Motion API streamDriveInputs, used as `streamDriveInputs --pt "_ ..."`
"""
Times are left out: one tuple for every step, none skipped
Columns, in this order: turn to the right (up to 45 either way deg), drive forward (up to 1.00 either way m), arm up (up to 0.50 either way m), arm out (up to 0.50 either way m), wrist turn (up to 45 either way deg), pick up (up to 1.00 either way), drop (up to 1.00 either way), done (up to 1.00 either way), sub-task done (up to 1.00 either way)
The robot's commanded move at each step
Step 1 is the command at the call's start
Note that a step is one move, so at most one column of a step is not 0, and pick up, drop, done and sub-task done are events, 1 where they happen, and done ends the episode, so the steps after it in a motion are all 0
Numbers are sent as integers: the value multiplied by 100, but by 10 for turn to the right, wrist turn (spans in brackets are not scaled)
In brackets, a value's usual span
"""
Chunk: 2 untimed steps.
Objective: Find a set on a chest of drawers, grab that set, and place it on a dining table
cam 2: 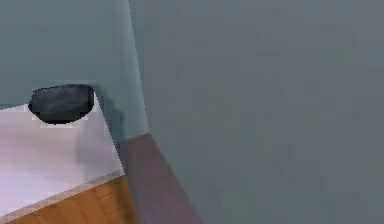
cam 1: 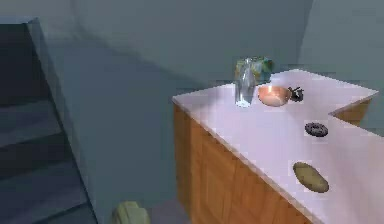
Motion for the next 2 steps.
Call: streamDriveInputs --pt "-450 0 0 0 0 0 0 0 0" --pt "-450 0 0 0 0 0 0 0 0"
